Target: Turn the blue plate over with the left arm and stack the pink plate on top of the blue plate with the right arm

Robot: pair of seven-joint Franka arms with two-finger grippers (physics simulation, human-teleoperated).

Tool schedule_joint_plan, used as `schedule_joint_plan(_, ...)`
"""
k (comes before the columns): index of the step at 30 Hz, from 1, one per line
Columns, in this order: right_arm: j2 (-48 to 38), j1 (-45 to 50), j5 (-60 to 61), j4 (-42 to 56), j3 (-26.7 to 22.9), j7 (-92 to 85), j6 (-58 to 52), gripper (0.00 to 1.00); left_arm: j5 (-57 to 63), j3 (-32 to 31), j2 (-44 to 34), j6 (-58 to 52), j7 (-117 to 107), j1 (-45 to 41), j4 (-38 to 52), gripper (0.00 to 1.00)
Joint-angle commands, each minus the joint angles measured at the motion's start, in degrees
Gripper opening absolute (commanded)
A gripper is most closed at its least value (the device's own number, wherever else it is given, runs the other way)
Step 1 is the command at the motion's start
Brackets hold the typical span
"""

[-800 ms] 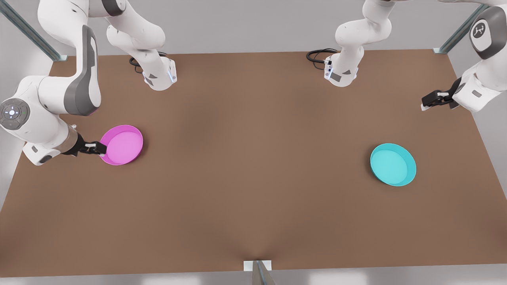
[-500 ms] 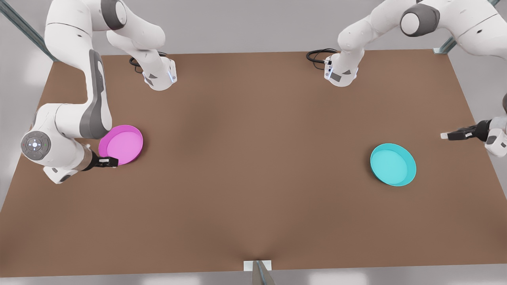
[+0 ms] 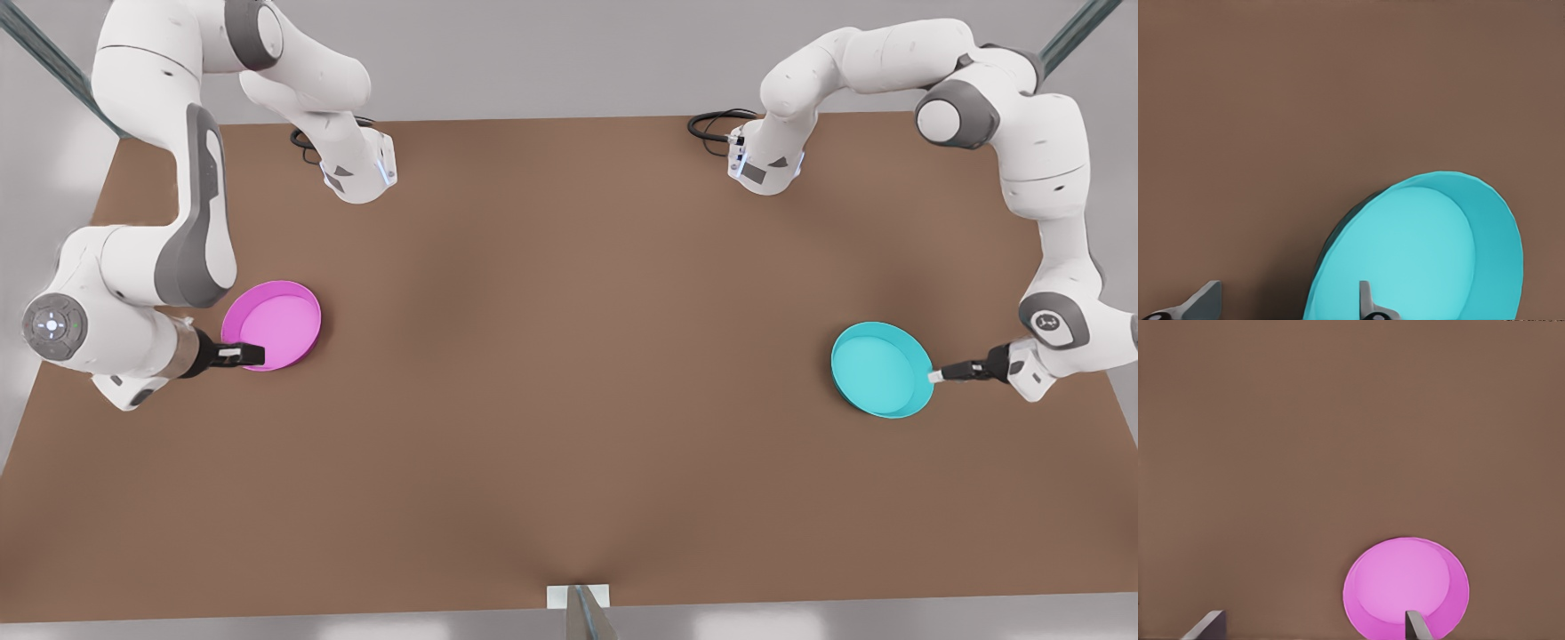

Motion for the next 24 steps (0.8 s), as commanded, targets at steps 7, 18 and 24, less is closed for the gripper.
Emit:
schedule_joint_plan(7,2.7,2.1,1.2,1.0,0.1,-2.0,3.5,1.00,-2.3,-0.3,-1.3,1.9,15.9,-0.6,-3.5,1.00)
schedule_joint_plan(18,3.7,2.3,2.6,0.6,0.2,1.6,6.5,1.00,-2.7,-0.8,-0.6,-1.7,13.5,-1.5,-3.5,0.75)
schedule_joint_plan(24,3.7,2.3,3.0,0.4,0.2,1.6,6.9,1.00,-2.7,-0.6,-0.4,-1.6,12.8,-1.8,-3.5,0.58)
